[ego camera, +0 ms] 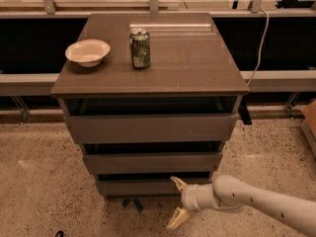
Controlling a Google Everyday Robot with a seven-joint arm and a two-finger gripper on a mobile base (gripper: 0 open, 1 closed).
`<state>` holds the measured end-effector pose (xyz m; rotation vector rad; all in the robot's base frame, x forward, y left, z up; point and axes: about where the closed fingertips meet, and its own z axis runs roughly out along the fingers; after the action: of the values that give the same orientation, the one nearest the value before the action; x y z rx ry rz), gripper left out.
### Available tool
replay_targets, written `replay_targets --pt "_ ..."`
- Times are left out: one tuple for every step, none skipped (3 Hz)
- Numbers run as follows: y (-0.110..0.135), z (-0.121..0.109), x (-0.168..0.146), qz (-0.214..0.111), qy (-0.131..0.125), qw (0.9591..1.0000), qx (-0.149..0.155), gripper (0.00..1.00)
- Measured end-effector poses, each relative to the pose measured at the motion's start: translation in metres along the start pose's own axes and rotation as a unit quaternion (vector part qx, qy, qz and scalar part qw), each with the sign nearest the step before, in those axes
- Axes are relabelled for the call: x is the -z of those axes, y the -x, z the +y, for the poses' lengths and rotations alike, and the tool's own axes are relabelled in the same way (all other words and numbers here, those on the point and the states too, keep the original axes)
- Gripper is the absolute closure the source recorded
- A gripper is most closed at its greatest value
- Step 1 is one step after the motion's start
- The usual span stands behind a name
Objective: Open bottom drawer
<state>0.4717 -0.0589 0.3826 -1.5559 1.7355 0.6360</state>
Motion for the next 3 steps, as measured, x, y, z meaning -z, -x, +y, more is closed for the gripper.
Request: replay_targets --pt "-0.033 0.008 -0.008 0.045 -0.001 0.9989 -0.007 0.00" --pt "-0.069 0.013 -0.021 0.090 -0.003 0.9958 -0.013 0.00" --pt "-0.097 0.004 -0.035 0.133 -0.019 0.9909 -0.009 0.00"
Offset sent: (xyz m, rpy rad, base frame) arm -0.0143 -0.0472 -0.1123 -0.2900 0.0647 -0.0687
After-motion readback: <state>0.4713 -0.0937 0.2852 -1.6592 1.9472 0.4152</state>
